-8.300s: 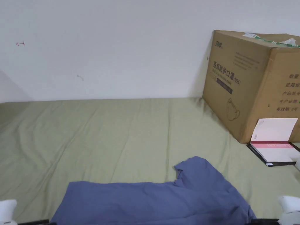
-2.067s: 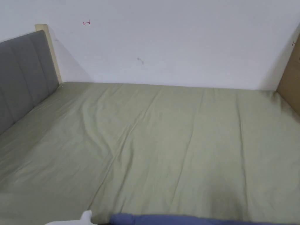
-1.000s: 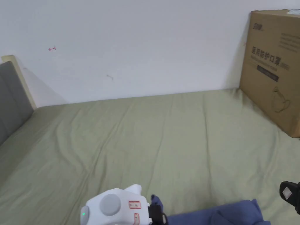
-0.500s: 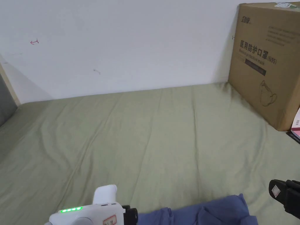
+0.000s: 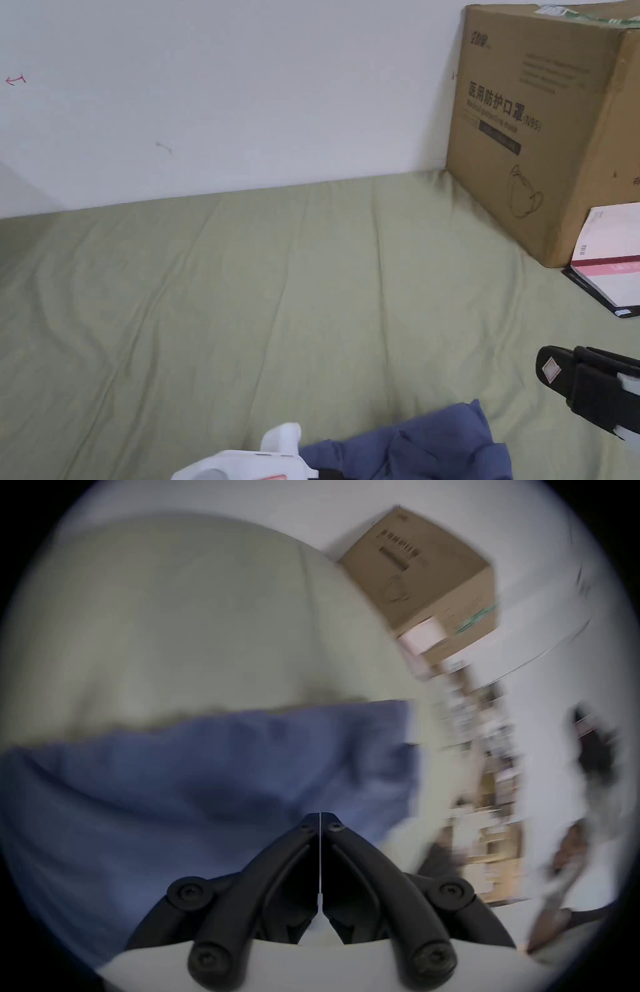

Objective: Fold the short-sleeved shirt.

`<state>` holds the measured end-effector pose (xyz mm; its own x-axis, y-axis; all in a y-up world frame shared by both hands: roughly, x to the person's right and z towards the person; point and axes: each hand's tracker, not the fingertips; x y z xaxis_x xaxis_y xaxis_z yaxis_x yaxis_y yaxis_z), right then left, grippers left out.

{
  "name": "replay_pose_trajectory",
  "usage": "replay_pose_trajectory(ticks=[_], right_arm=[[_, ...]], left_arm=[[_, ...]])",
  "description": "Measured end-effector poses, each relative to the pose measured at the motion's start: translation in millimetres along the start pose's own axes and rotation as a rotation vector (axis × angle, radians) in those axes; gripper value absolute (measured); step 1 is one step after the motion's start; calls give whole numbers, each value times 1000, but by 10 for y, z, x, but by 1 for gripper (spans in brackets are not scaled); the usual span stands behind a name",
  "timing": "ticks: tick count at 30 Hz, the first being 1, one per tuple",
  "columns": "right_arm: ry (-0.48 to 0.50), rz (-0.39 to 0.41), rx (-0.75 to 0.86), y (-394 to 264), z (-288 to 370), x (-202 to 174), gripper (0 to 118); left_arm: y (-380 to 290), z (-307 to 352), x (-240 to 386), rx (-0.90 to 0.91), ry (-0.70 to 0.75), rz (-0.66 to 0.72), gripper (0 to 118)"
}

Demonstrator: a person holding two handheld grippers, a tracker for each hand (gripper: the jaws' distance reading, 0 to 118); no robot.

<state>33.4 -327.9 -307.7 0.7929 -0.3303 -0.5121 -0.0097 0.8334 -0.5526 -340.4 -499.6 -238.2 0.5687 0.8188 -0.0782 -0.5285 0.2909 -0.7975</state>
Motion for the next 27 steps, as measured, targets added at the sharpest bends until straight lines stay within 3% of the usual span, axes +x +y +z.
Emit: replay_pose_trajectory(ticks=[5,6,7,8,9,10,12,16,23,26,27], right_arm=[[9,6,-33,-57,-98,-105,0],[5,10,-39,-81,-118,-133,0],[4,14,-46,-100,-137,-152,0],[4,18,-56,-119,-159,-171,0],[8,20,-68,-137,-183,-189,0],[10,21,-77,-150,-206,-207,0],[7,26,-84,-183,-249,-268,0],[7,56,-88,-190,-312,-406,0],[14,102,-113,-144,-397,-642,0],[11,112,-128,-124,-432,-700,0],[12,114,-131,-123,-436,-719,0]], left_arm=[[-5,948,-342,205,-88,61,2],[-15,1159,-506,234,-82,92,10],[-28,1336,-644,257,-66,116,31],[-51,1524,-795,282,-11,156,78],[-93,1660,-921,313,40,186,108],[-132,1757,-1035,340,75,200,118],[-196,1951,-1303,421,76,227,118],[-238,1888,-1666,307,30,337,118],[-120,1123,-1944,184,-439,418,118],[-70,904,-1928,146,-449,291,118],[-73,906,-1941,156,-472,313,114]])
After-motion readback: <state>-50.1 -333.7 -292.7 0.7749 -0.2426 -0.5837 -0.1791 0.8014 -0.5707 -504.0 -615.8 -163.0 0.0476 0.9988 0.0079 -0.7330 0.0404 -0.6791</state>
